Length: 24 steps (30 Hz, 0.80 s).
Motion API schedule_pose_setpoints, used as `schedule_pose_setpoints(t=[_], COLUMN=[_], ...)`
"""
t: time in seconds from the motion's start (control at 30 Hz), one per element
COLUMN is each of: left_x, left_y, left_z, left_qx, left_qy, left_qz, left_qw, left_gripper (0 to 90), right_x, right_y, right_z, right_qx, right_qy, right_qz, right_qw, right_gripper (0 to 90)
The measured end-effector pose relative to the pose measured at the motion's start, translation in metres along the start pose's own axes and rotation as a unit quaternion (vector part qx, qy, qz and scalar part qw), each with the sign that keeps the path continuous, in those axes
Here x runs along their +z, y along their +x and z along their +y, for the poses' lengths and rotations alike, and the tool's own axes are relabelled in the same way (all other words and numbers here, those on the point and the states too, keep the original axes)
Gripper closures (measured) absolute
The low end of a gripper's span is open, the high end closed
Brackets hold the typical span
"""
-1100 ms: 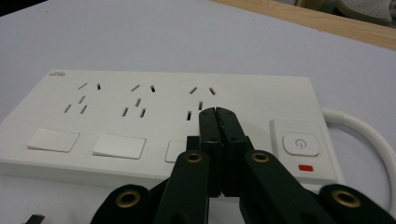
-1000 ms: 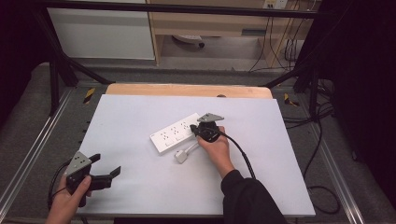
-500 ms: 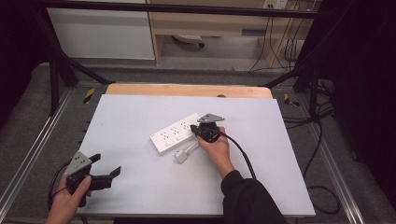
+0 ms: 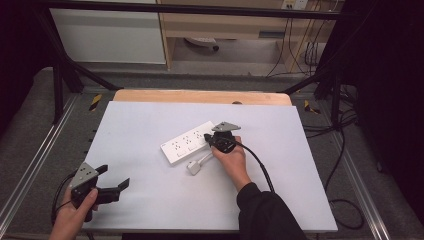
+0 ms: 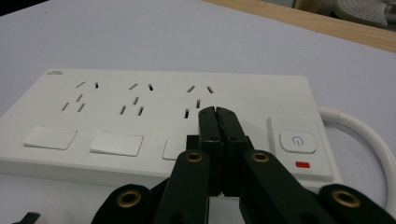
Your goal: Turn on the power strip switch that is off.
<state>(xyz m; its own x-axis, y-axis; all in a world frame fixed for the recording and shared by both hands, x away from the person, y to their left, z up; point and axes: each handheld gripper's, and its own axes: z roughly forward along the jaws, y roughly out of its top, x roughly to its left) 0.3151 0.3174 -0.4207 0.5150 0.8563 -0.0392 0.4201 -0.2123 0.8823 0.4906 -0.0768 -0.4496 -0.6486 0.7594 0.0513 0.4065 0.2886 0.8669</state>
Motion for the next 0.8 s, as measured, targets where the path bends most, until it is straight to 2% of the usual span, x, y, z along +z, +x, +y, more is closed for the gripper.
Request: schedule_pose_setpoints(t=[0.23,0.8], left_x=[0.0,-0.0002], left_y=[-0.0001,0.0005], left_z=[0.0,-0.0001], left_qx=[0.0,0.0], left_qy=[0.0,0.0], left_qz=[0.0,0.0], left_qw=[1.0,1.0], left_gripper=[5.5,5.5], right_x=[0.0006,0.0007], right_y=[-0.001,-0.0008], right_z=[-0.0031,-0.002], right_qx=[0.008,0.004], right_qy=[-0.001,0.001], right_qz=[-0.001,-0.002], right_qw=[1.0,1.0], right_gripper=[90.0,90.0])
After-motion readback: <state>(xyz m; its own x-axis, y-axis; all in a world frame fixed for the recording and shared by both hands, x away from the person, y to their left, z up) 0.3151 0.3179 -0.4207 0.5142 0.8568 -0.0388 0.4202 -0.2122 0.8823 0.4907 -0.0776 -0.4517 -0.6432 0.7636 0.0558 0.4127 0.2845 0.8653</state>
